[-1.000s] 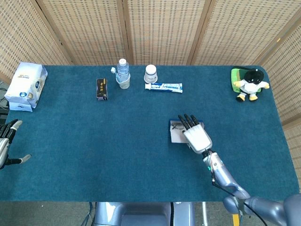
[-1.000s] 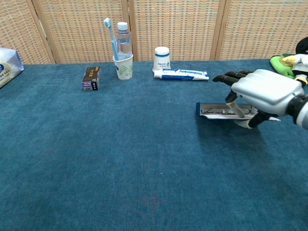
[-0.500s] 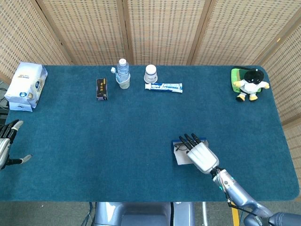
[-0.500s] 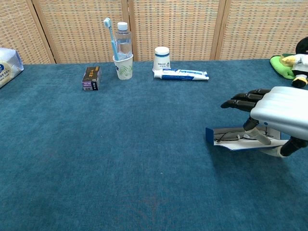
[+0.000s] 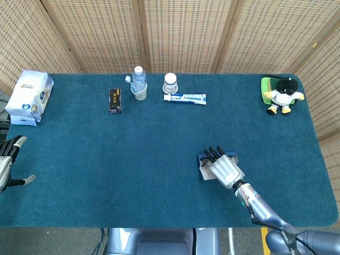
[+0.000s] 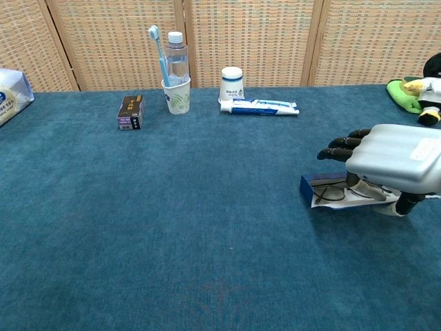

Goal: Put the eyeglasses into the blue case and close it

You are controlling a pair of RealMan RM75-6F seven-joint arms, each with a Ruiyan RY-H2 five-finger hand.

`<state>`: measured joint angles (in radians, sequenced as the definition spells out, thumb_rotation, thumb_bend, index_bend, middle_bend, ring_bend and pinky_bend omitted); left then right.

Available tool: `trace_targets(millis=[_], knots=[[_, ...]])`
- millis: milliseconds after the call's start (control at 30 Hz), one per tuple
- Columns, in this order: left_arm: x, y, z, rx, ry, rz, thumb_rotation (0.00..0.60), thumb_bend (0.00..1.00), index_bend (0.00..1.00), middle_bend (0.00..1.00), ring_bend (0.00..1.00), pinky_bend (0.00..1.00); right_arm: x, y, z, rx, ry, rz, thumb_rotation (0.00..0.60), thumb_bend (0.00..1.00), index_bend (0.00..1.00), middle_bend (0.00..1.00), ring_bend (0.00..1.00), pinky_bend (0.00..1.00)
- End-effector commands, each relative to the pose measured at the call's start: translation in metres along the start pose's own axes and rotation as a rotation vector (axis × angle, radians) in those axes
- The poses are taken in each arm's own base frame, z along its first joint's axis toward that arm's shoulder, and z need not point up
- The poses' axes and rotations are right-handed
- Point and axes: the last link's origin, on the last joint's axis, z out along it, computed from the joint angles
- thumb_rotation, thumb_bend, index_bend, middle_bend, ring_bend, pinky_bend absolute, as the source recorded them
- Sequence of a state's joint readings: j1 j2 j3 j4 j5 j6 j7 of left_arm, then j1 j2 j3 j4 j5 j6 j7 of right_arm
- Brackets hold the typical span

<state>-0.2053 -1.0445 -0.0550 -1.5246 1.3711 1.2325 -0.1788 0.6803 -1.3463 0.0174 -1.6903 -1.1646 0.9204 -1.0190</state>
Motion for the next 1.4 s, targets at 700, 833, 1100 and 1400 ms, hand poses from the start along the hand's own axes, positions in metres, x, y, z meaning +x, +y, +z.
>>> trace_targets(millis=[700, 833, 1100, 1400], knots=[[0.000, 0.000, 0.000, -0.001, 0.000, -0.002, 0.600, 0.00, 0.00, 0.00, 0.00, 0.00, 0.016, 0.004, 0.031, -0.049, 0.046, -0.090, 0.600, 0.43, 0.31, 0.04, 0.00, 0.13], [0.001, 0.000, 0.000, -0.001, 0.000, -0.004, 0.600, 0.00, 0.00, 0.00, 0.00, 0.00, 0.016, 0.005, 0.037, -0.060, 0.060, -0.060, 0.600, 0.40, 0.23, 0.02, 0.00, 0.13], [0.001, 0.000, 0.000, -0.001, -0.001, -0.004, 0.600, 0.00, 0.00, 0.00, 0.00, 0.00, 0.016, 0.011, 0.042, -0.088, 0.095, -0.045, 0.600, 0.35, 0.05, 0.00, 0.00, 0.13], [0.000, 0.000, 0.000, 0.000, 0.000, -0.003, 0.600, 0.00, 0.00, 0.00, 0.00, 0.00, 0.014, 0.014, 0.052, -0.108, 0.100, -0.026, 0.600, 0.34, 0.01, 0.00, 0.00, 0.13]])
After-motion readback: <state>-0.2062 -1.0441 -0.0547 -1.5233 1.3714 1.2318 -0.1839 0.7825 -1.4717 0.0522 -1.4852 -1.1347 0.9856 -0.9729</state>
